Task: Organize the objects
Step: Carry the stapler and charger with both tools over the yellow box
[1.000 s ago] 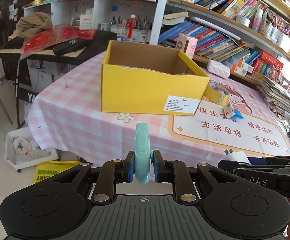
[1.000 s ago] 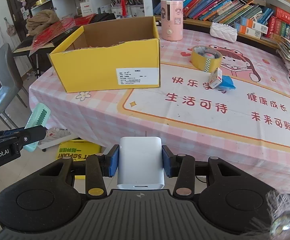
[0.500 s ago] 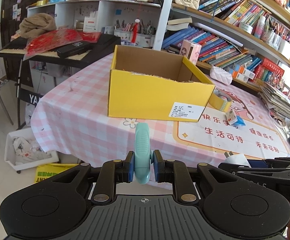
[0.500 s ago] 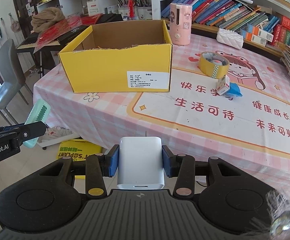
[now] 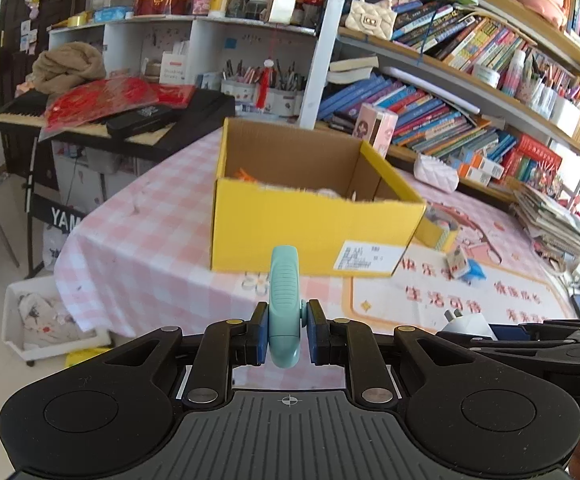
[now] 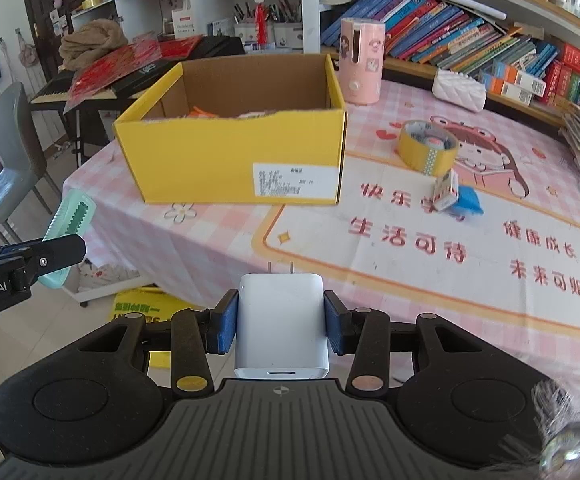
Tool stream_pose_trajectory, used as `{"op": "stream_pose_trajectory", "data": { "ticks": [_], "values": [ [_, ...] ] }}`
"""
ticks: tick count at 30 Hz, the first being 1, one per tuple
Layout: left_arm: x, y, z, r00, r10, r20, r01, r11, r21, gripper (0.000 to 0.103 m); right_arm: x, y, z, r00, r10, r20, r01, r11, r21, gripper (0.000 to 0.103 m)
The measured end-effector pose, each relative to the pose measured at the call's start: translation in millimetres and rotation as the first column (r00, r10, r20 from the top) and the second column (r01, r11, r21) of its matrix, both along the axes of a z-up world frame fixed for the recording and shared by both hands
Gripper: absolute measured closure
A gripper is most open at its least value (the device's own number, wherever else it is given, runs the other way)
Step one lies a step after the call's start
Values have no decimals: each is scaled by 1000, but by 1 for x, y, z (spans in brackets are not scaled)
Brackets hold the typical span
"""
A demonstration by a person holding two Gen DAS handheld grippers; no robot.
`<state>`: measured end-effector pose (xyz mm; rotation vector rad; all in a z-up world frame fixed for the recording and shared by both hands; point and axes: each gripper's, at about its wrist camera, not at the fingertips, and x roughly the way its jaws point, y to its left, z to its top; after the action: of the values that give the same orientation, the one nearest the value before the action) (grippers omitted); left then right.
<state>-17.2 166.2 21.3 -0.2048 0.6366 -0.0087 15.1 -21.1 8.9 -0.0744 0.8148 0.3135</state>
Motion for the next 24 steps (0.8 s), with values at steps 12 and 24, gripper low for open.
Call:
{"op": "stream_pose_trajectory", "data": {
  "ticks": [12, 24],
  "values": [
    [63, 1, 34, 994, 12, 104, -14, 1000, 20, 86, 65, 4, 44, 991, -8, 134, -1, 998, 70, 62],
    [139, -8, 27, 995, 38, 94, -46, 995, 84, 86, 160, 22, 63, 978, 33, 205, -52, 995, 89, 62]
  ]
}}
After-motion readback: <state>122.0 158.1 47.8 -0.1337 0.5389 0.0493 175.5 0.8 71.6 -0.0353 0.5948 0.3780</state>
